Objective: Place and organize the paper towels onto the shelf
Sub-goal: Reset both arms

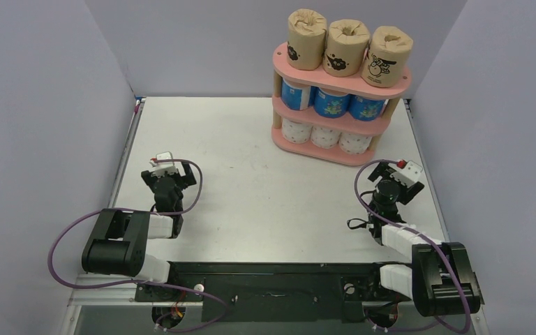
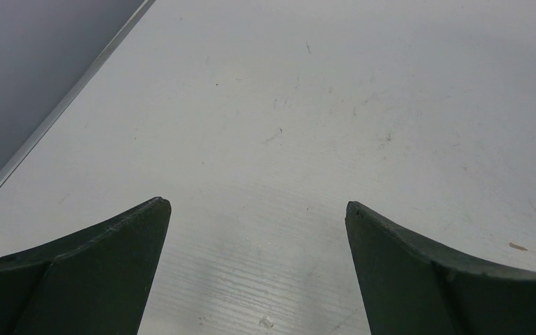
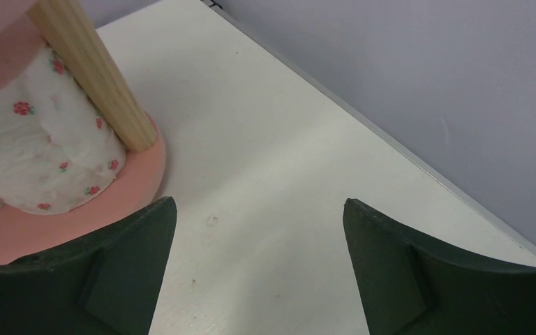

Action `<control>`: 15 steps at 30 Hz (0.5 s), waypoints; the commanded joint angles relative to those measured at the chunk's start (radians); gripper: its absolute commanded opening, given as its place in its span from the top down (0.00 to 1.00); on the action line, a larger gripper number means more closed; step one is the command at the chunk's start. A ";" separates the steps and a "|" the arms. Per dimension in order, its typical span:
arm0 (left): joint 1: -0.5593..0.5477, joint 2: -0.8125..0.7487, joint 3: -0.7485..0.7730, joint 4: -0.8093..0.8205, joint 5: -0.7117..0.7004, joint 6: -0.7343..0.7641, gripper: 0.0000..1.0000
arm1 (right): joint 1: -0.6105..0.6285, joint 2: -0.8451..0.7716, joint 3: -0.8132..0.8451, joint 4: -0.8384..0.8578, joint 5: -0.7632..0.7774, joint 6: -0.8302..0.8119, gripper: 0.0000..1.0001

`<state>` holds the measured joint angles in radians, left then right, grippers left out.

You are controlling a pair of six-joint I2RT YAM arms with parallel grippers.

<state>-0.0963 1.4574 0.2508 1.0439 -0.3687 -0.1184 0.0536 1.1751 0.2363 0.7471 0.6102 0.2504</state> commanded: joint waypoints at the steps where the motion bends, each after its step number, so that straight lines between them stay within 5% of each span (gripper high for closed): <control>1: 0.004 0.006 -0.004 0.061 0.011 -0.001 0.04 | 0.002 0.024 -0.056 0.249 -0.124 -0.075 0.15; 9: 0.005 0.007 -0.004 0.061 0.010 -0.001 0.04 | 0.008 0.182 -0.058 0.427 -0.207 -0.127 0.15; 15: 0.006 0.008 -0.004 0.062 0.009 0.000 0.04 | -0.003 0.189 0.014 0.296 -0.208 -0.101 0.15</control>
<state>-0.0963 1.4574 0.2508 1.0443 -0.3687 -0.1184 0.0547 1.3693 0.1986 1.0145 0.4213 0.1375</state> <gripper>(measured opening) 0.966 0.849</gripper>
